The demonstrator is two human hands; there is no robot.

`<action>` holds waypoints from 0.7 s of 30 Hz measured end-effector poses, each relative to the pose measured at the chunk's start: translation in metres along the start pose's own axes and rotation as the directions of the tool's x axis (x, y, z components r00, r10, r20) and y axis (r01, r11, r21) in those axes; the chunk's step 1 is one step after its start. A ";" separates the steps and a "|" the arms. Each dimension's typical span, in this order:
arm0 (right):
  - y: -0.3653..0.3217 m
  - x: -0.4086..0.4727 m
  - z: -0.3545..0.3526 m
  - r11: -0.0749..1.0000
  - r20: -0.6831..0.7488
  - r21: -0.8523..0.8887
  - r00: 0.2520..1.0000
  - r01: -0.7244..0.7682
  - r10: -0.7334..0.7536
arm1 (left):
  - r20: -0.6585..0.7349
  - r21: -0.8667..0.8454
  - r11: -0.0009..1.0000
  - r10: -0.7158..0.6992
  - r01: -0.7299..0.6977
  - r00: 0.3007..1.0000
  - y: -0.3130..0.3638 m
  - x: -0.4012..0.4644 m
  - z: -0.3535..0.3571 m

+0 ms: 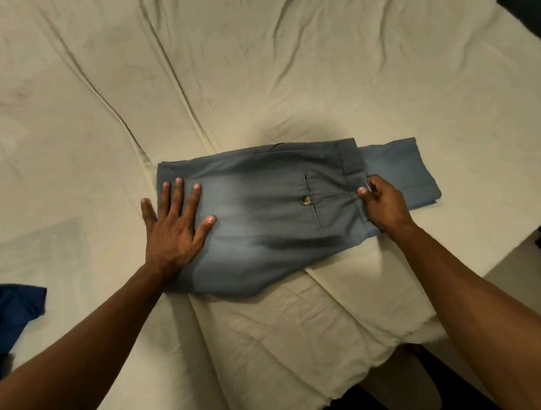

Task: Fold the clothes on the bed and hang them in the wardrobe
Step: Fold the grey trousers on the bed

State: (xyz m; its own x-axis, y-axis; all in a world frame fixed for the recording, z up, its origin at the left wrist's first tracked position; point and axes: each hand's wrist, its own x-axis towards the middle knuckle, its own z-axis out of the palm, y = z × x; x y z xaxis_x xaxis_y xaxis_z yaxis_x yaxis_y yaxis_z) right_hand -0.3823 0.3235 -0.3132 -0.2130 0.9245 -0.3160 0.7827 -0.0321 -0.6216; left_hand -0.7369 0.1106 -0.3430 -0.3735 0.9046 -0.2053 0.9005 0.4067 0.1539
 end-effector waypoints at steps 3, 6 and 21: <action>-0.001 0.007 -0.011 0.999 -0.049 0.019 0.998 0.030 -0.029 | -0.055 -0.008 1.000 0.020 -0.021 0.998 0.012 0.001 -0.010; 0.010 0.020 -0.033 0.999 -0.114 -0.013 0.993 0.043 -0.044 | -0.064 0.019 0.997 0.074 -0.073 0.995 0.027 0.005 -0.015; 0.059 0.052 -0.070 0.978 -0.226 -0.161 0.970 -0.132 0.093 | -0.026 -0.004 1.000 0.022 -0.022 0.999 0.047 0.026 0.004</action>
State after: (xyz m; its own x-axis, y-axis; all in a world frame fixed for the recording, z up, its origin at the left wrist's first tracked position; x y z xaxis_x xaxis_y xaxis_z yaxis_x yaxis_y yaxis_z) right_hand -0.3069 0.3964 -0.3163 -0.0013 0.9793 -0.2025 0.8876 -0.0922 -0.4512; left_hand -0.7035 0.1522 -0.3454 -0.3591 0.9164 -0.1769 0.9077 0.3870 0.1619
